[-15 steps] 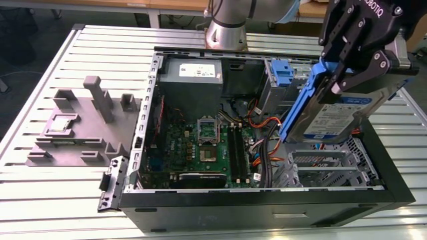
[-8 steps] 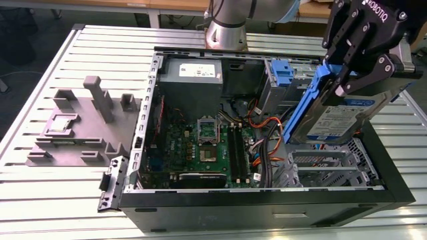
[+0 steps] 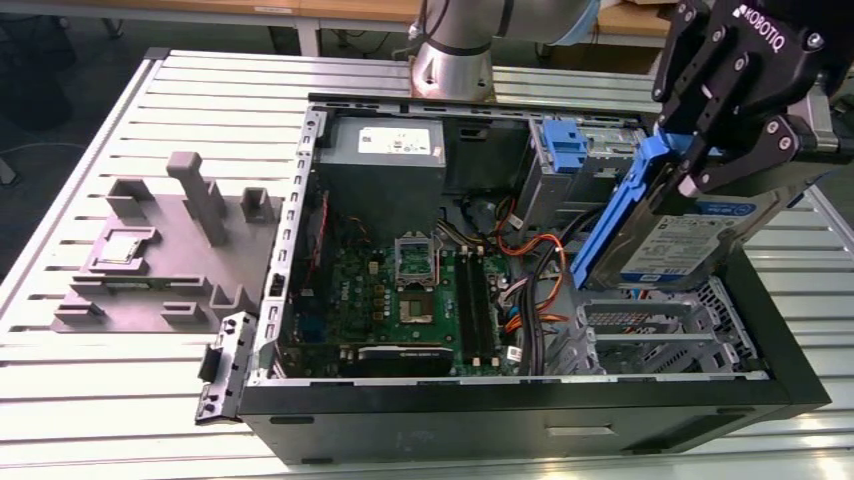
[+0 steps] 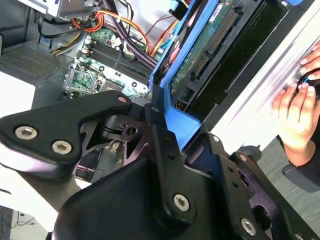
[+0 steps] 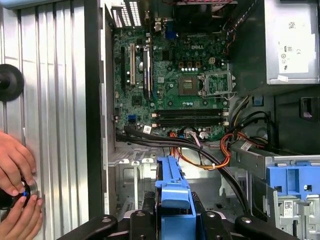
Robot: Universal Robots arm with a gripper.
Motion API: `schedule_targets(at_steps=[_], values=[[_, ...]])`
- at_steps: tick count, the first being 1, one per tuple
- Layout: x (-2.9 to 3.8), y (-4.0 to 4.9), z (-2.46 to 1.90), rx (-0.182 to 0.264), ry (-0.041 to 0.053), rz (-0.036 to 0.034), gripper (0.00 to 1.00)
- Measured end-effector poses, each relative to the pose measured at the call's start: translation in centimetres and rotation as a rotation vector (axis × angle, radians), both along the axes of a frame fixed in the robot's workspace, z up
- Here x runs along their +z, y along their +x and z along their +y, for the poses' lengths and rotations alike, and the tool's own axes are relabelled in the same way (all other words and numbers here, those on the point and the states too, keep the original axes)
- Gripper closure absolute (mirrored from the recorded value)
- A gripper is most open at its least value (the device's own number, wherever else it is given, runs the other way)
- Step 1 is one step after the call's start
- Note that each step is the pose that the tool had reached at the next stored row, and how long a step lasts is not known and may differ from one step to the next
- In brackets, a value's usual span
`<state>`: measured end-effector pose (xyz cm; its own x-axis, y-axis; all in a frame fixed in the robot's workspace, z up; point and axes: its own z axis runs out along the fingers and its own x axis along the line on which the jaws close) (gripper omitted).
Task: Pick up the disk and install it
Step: 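Insert the disk into the insertion slot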
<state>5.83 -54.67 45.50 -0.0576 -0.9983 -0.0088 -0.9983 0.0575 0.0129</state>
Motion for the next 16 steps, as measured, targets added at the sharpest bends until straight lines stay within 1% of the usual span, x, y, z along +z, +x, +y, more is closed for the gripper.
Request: schedule_targets(at_steps=[7, 11, 16], values=[[-0.4, 0.6, -0.07, 0.0, -0.0002, 0.0, 0.63], [-0.56, 0.67, -0.25, 0.0, -0.0004, 0.0, 0.63], [-0.68, 0.7, -0.33, 0.0, -0.004, 0.0, 0.63]])
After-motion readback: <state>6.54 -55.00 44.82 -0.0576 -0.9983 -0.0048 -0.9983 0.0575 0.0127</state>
